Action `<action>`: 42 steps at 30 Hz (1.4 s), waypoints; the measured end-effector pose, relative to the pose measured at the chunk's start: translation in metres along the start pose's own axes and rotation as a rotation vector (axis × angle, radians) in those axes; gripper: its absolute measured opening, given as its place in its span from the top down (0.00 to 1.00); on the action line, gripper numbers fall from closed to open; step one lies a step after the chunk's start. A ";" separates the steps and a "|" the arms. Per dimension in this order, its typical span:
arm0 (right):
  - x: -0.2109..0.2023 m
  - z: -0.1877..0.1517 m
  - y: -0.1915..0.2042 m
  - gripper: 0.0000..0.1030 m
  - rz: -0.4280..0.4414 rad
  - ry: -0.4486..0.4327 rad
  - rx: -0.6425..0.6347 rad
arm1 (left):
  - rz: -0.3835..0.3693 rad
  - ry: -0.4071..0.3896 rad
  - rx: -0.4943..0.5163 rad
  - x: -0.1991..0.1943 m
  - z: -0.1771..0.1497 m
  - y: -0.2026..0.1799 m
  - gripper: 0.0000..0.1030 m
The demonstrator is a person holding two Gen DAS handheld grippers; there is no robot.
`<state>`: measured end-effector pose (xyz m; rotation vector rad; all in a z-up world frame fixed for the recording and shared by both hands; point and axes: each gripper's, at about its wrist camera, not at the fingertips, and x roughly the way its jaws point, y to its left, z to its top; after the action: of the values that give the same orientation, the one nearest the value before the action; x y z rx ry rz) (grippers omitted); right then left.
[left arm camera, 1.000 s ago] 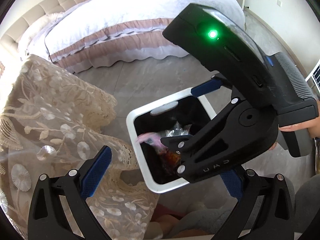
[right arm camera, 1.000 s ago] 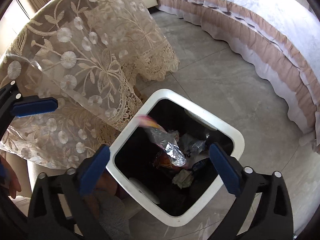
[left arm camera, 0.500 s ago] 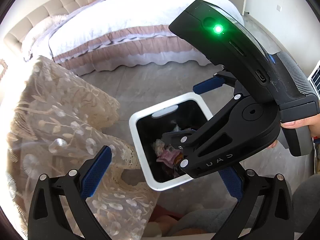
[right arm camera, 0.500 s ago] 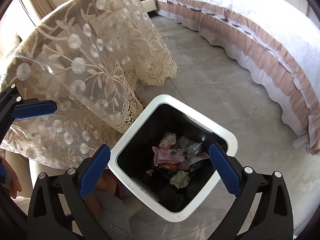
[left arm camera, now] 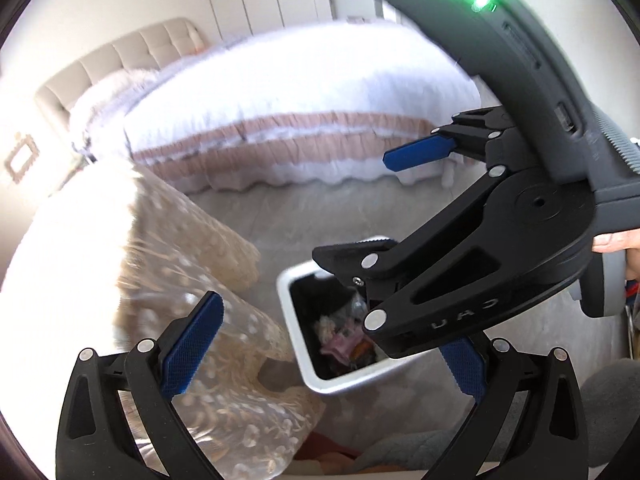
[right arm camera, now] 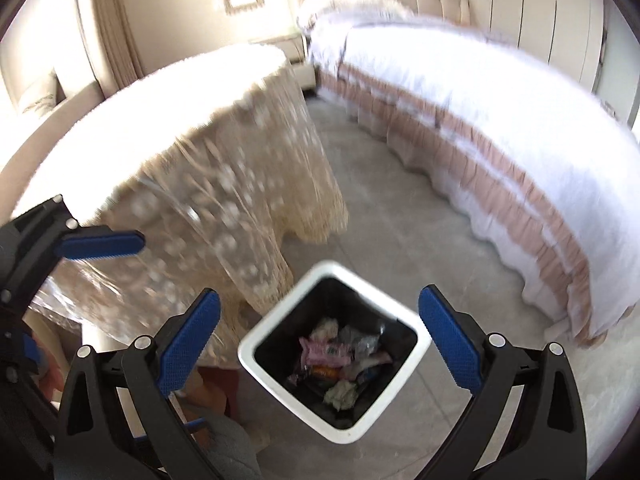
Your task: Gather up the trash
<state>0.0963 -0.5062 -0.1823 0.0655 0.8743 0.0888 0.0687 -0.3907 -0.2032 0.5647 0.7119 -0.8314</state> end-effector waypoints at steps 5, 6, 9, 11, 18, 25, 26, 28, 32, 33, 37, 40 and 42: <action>-0.026 0.019 0.026 0.04 0.014 -0.066 -0.084 | 0.049 -0.073 -0.029 -0.036 -0.005 0.011 0.05; -0.030 0.022 0.033 0.04 0.016 -0.080 -0.101 | 0.058 -0.087 -0.037 -0.043 -0.006 0.014 0.05; -0.045 0.035 0.053 0.04 0.031 -0.129 -0.148 | 0.098 -0.128 -0.062 -0.064 -0.012 0.024 0.05; -0.056 0.044 0.067 0.04 0.041 -0.171 -0.181 | 0.130 -0.154 -0.081 -0.079 -0.016 0.034 0.05; -0.081 0.081 0.122 0.04 0.080 -0.338 -0.272 | 0.260 -0.222 -0.174 -0.123 -0.035 0.072 0.05; -0.092 0.111 0.178 0.04 0.183 -0.449 -0.323 | 0.431 -0.298 -0.276 -0.172 -0.055 0.116 0.05; -0.094 0.114 0.187 0.04 0.191 -0.460 -0.337 | 0.453 -0.310 -0.291 -0.179 -0.059 0.122 0.05; -0.096 0.118 0.202 0.04 0.203 -0.481 -0.362 | 0.491 -0.335 -0.323 -0.192 -0.064 0.133 0.05; -0.106 0.124 0.229 0.04 0.220 -0.529 -0.402 | 0.539 -0.371 -0.397 -0.220 -0.081 0.154 0.05; -0.108 0.125 0.234 0.04 0.223 -0.542 -0.410 | 0.544 -0.382 -0.423 -0.226 -0.085 0.161 0.05; -0.116 0.128 0.258 0.04 0.239 -0.590 -0.442 | 0.578 -0.429 -0.514 -0.250 -0.102 0.178 0.05; -0.121 0.129 0.270 0.04 0.254 -0.615 -0.455 | 0.622 -0.448 -0.556 -0.265 -0.113 0.187 0.05; -0.125 0.130 0.276 0.04 0.262 -0.629 -0.457 | 0.655 -0.451 -0.575 -0.273 -0.119 0.195 0.05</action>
<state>0.1027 -0.2472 0.0218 -0.2122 0.1982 0.4847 0.0573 -0.0744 -0.0403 0.0575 0.2851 -0.1051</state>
